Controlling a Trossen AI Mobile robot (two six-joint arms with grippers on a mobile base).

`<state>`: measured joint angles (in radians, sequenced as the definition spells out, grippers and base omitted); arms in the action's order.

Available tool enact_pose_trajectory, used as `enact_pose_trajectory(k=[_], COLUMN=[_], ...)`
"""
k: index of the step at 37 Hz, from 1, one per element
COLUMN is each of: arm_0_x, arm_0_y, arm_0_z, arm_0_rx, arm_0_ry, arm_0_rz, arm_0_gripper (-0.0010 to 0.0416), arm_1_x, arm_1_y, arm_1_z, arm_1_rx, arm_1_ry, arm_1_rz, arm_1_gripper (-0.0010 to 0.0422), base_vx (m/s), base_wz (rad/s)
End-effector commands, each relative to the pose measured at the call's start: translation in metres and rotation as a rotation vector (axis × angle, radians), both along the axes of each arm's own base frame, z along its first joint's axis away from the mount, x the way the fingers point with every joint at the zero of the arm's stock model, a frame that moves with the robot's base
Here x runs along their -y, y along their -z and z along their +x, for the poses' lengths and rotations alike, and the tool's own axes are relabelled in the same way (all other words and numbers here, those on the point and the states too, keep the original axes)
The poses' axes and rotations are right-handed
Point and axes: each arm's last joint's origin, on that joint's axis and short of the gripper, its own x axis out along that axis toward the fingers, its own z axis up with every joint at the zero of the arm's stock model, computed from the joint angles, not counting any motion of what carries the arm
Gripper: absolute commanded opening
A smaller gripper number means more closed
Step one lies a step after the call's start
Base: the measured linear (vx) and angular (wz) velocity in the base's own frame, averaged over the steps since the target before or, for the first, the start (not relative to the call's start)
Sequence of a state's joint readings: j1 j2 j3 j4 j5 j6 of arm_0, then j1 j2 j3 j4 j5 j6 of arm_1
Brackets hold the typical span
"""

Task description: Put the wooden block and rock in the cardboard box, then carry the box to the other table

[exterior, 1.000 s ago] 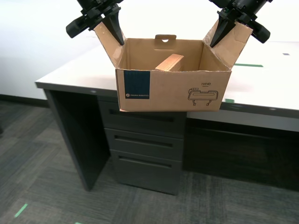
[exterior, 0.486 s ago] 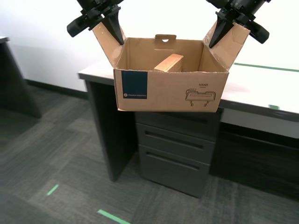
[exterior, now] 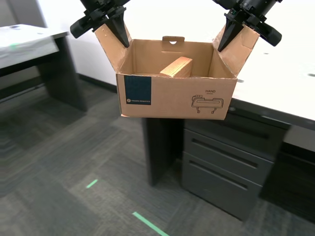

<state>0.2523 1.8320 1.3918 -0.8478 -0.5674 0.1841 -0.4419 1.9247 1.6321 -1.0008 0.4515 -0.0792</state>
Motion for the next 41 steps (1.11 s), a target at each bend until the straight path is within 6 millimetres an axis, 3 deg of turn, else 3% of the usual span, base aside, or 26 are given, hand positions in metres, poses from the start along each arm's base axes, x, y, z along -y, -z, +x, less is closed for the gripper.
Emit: enact_pose_trajectory(k=[1, 41], arm_0_x=[-0.0025, -0.0038], arm_0_y=[-0.0012, -0.0010], arm_0_z=[-0.0003, -0.0017], arm_0_rx=[-0.001, -0.005], arm_0_ry=[-0.015, -0.026], arm_0_rz=[0.033, 0.029], arm_0_gripper=[-0.0001, -0.0001], arm_1_x=[0.0024, 0.0041], arm_1_y=[-0.0017, -0.0011], arm_1_z=[-0.0005, -0.0024], arm_1_rx=[-0.006, -0.043], arm_1_ry=[0.014, -0.024], arm_1_rz=[-0.039, -0.035], arm_1_gripper=[-0.0001, -0.0001], base_vx=[0.044, 0.084], base_wz=[0.336, 0.256])
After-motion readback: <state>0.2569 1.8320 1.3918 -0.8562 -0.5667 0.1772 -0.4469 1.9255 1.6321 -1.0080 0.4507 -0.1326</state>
